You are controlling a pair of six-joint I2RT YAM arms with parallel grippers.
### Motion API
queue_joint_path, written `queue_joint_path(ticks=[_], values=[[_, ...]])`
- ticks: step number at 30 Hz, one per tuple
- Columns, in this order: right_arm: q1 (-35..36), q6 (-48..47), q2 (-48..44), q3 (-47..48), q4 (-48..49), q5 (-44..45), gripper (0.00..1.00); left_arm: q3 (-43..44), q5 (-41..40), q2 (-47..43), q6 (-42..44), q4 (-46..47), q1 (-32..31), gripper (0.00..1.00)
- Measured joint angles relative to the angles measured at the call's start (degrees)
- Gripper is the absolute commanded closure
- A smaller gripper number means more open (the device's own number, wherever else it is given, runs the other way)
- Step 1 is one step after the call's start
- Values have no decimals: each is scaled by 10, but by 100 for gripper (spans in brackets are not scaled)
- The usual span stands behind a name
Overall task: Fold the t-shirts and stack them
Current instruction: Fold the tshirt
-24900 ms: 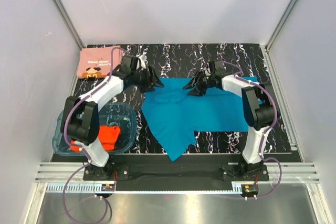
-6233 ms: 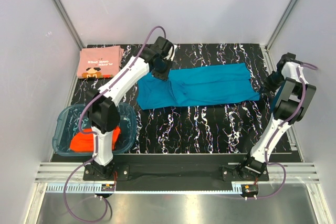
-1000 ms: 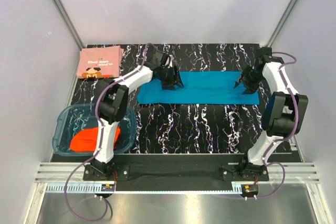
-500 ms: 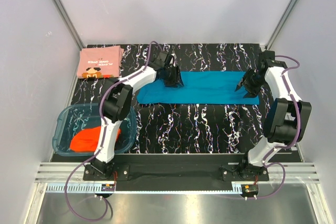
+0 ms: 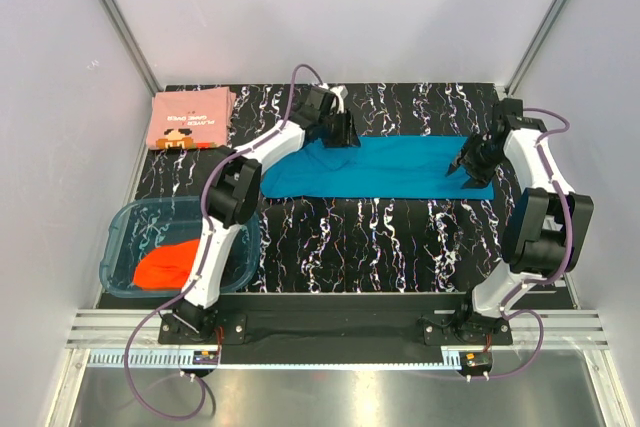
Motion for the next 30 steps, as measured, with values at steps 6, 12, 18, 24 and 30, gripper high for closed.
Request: queue_joint_path(ticks=[6,12,18,24,30], values=[[0,-1,-15,-31,-8,0,41,50,-32,-3,25,3,0,48],[0,-2,-30,-43,-7,-12,41,-72,-90,-101,38,-47,-6,56],[0,-1,-33,-44,-1,-19,41,-97,-131,-124,75,-91,-19,64],[0,-1,-36,-48,3,-28,40,-97,-142,-115,85,-115,-28,69],[0,-2,-38,-56,5,-30,40,-98,-148,-99,85,-120,-33,68]])
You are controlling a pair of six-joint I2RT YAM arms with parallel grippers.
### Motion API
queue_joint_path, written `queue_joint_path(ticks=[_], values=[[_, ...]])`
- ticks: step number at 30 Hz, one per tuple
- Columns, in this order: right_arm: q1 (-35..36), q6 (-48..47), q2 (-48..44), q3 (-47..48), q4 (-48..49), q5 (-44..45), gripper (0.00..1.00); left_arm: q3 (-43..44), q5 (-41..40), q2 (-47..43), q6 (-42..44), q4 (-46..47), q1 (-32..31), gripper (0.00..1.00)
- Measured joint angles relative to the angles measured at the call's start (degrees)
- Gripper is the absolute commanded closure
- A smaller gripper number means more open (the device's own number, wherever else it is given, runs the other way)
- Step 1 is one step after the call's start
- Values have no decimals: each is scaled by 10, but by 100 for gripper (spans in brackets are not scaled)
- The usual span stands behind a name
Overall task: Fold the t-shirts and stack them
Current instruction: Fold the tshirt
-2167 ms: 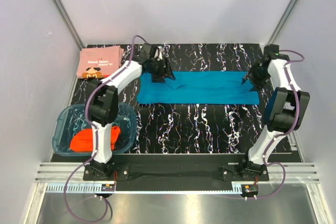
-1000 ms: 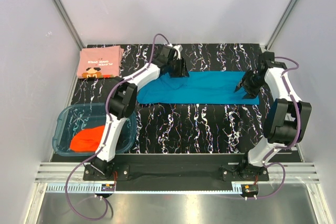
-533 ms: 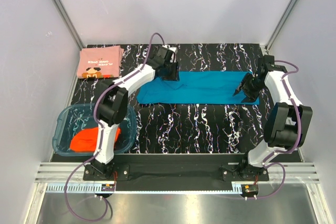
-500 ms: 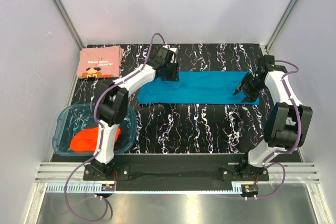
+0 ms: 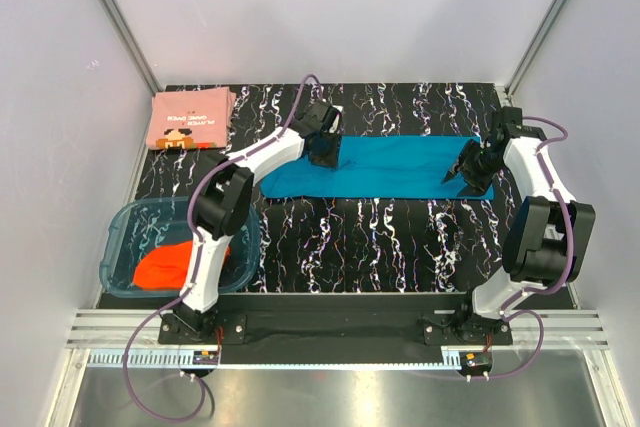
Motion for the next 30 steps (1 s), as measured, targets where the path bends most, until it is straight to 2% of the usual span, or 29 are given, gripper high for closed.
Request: queue_joint_path(ticks=[2,17,21,30], values=[[0,0,0,0,0,0,40,0,-3,4,0,-1,0,65],[0,0,0,0,2,0,40,5,-8,32,0,-4,-3,67],[0,0,0,0,2,0,40,14,-10,36,4,-5,-4,62],[0,0,0,0,2,-1,40,33,-13,43,4,-4,-5,67]])
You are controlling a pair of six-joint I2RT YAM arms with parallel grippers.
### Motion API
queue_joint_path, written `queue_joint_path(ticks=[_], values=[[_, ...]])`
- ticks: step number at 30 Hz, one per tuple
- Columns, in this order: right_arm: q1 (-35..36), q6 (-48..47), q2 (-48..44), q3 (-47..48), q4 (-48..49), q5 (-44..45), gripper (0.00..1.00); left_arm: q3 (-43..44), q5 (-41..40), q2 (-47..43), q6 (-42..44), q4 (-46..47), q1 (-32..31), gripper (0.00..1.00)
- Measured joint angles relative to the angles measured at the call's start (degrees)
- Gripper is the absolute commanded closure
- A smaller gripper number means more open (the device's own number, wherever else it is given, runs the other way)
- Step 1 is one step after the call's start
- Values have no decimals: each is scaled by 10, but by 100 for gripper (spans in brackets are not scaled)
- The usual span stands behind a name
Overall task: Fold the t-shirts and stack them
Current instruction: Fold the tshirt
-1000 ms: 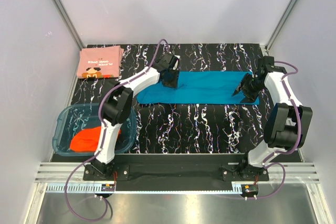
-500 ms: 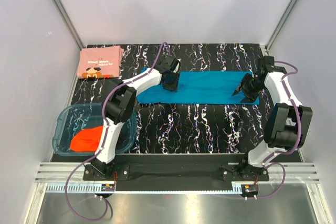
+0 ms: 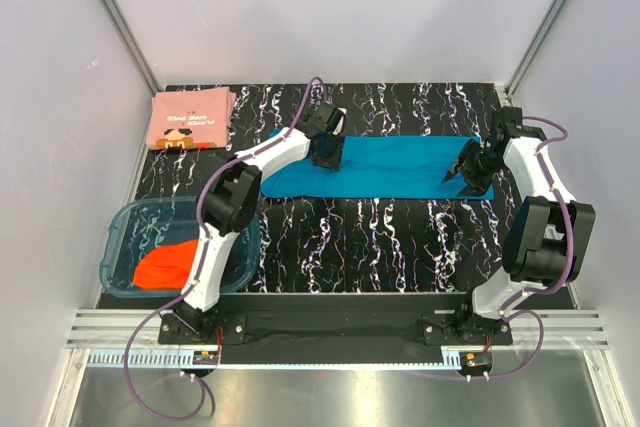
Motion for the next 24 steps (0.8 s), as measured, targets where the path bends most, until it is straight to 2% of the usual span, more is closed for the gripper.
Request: queue_joint_path(ticks=[3,6,12,17,21,24], values=[[0,0,0,0,0,0,40,7,0,8,0,0,0,74],[0,0,0,0,0,0,40,7,-1,10,0,-1,0,87],[0,0,1,0,0,0,39,12,-40,10,15,0,-7,95],[1,0,2,0,-1,-13,39,48,-74,14,32,1,-19,96],[2,2,2,0,-1,-18,38,94,-90,30,42,32,-24,92],[3,4,4,0,-3,-23,38,100,-96,41,54,61,-24,80]])
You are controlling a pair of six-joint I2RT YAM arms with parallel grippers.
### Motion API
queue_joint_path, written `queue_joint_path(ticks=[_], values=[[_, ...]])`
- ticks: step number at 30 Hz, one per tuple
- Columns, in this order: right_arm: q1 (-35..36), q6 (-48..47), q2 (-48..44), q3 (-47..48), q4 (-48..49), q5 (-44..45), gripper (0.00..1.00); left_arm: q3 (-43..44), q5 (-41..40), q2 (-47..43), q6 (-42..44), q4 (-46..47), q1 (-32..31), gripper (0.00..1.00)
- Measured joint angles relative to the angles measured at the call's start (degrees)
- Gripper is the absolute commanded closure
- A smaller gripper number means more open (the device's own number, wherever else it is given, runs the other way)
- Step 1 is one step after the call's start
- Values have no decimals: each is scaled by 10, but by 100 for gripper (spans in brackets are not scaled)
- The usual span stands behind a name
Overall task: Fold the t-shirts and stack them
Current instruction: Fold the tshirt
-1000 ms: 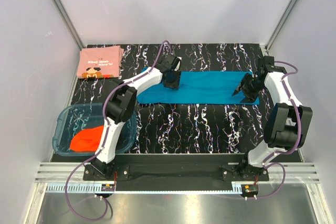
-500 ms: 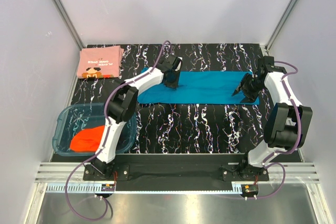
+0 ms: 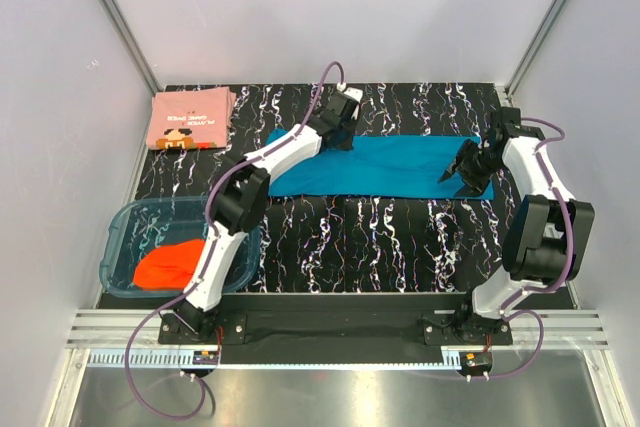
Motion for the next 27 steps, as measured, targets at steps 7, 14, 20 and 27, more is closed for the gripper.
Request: queue_joint_path(ticks=[7,14,20,27], values=[[1,0,14,5,-10,-1,38,78,1,75,30,37,0,39],[1,0,15,5,-12,0,37,-29,-9,-5,46,58,2,43],[1,0,14,-15,-3,0,37,-159,-6,-143,27,55,24,48],[1,-2,21,-17,17,15,37,-179,25,-161,-55,-16,62,26]])
